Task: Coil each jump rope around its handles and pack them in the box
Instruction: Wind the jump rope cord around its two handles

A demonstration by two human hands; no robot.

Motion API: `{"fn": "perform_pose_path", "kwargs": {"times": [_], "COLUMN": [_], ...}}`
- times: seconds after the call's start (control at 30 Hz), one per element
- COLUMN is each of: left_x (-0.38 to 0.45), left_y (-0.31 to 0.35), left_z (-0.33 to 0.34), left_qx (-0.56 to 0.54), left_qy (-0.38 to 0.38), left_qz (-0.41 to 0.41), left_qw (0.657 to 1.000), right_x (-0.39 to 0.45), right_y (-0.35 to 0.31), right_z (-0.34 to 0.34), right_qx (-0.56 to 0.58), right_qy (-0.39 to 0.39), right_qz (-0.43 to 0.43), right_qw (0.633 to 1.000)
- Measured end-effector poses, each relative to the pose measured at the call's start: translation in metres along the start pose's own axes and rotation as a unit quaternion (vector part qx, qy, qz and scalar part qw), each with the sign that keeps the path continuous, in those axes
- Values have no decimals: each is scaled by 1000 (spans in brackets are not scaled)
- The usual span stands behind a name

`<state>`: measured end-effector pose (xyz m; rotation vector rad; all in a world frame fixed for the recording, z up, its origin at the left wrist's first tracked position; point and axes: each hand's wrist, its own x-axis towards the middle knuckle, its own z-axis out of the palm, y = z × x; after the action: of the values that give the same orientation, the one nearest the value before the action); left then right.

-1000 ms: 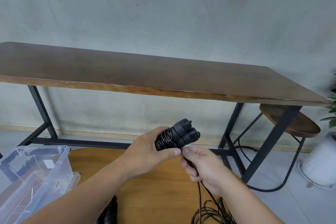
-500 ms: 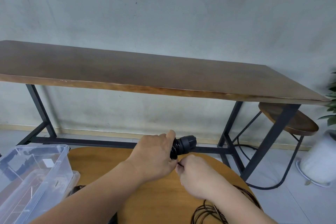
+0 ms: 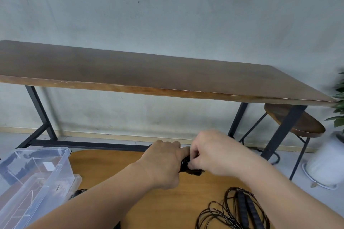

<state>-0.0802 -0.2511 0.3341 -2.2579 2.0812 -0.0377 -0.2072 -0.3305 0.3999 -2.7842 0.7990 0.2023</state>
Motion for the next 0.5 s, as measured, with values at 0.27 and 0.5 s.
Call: {"fn": "perform_pose_path", "kwargs": {"times": [0.27,0.5], "left_x": [-9,-18], "left_y": [-8,-11], "left_z": [-18,-20], "left_qx": [-191,-434], "left_qy": [-47,-58], "left_qz": [39,37], "left_qw": [980,898], "right_x": [23,33], "right_y": [47,67], "right_z": [-9,29], "right_qx": [270,564], "right_qy": [-66,-95], "right_qz": [-69,-55], "right_qw": [958,819]}}
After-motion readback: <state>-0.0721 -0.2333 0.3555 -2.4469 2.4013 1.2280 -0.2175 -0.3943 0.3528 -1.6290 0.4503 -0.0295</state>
